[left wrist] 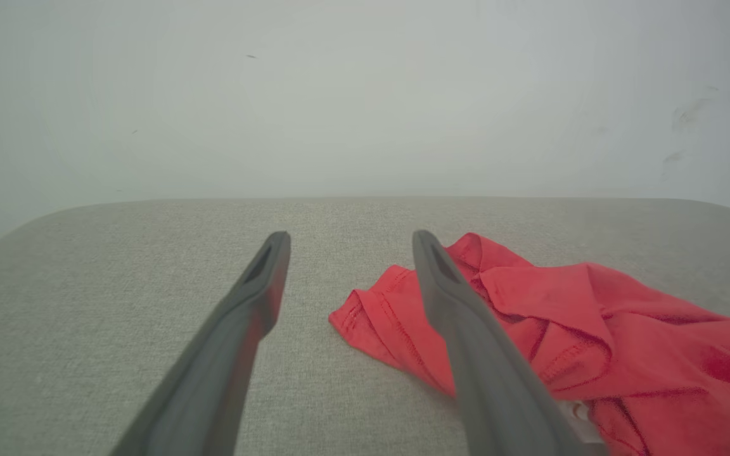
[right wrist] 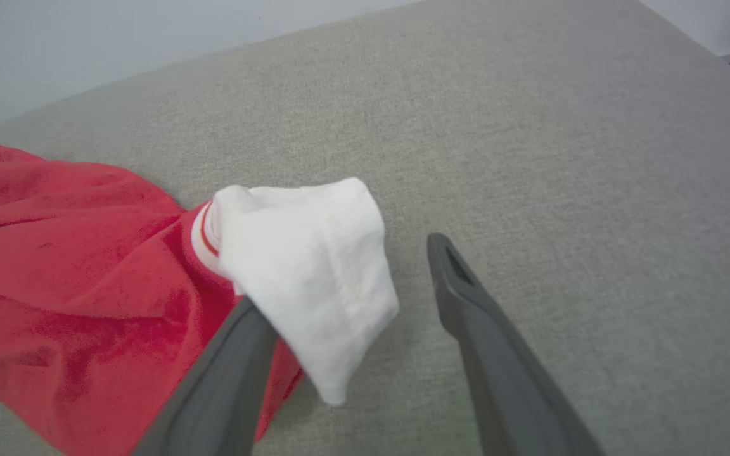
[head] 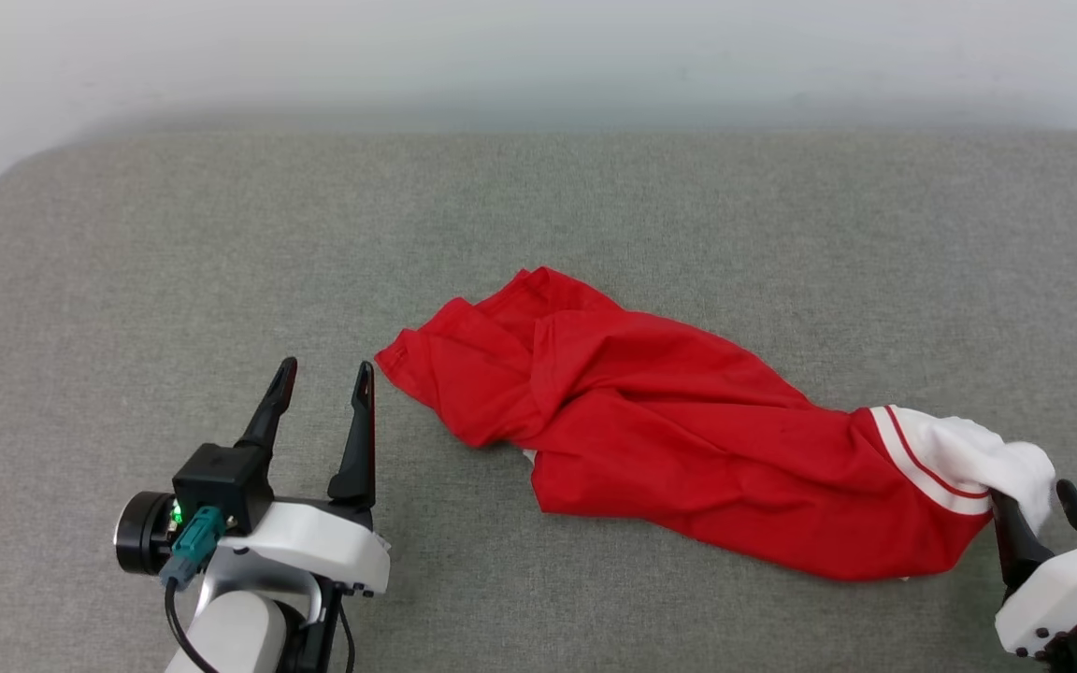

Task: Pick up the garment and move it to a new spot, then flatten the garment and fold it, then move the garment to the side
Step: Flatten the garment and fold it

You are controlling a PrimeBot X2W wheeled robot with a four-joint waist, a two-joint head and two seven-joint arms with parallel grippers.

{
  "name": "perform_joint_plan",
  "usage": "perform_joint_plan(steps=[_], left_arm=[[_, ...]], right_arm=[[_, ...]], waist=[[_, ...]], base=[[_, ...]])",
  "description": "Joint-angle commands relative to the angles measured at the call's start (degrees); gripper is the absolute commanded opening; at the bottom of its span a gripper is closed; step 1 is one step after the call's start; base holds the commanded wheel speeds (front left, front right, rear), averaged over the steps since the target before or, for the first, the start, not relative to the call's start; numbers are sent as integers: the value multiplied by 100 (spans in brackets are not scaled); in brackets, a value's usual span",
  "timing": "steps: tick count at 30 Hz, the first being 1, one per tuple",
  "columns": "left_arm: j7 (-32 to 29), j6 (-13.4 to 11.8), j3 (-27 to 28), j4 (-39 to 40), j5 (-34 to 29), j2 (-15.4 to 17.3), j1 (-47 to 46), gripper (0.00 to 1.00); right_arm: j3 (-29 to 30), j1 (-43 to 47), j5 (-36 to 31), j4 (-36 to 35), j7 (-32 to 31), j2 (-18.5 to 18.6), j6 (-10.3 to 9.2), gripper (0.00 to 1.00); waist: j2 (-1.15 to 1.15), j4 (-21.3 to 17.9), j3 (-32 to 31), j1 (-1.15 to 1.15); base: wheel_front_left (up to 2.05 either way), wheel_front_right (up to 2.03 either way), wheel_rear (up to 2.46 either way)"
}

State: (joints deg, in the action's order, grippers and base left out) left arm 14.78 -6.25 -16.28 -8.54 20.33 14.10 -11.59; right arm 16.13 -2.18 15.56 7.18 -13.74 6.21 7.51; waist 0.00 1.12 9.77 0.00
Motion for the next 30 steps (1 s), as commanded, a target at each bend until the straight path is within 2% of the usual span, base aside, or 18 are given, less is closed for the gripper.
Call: perform_joint_plan(steps=[1,9,16,20,23,30], left_arm=[[-14,-15,-8,-2,10,26,79,100],[-139,-95,-48,47,48,63,292,100],[-250,-145,-86,158,62,104,362,100],[-326,-164,-102,216,74,121,377,100],[-358,-175,-121,264,71,131,327,100],[-325,-150,-144,319,60,134,130,100]], right_arm=[[-24,59,-5,-90,182,-71,-4,100],[-162,266,-321,-645,1119,-283,-4,100],[-515,398,-509,-1219,1222,-330,-5,100],[-760,511,-559,-1378,1062,-338,-4,100],[-1167,596,-592,-1370,752,-287,-4,100],[-2486,459,-100,-1260,-630,472,-5,100]], waist=[[0,16,-101,0],[0,-10,-440,0],[0,-42,-517,0],[0,-77,-513,0],[0,-82,-448,0],[0,14,-111,0]], base=[[0,0,0],[0,0,0],[0,0,0],[0,0,0],[0,0,0],[0,0,0]])
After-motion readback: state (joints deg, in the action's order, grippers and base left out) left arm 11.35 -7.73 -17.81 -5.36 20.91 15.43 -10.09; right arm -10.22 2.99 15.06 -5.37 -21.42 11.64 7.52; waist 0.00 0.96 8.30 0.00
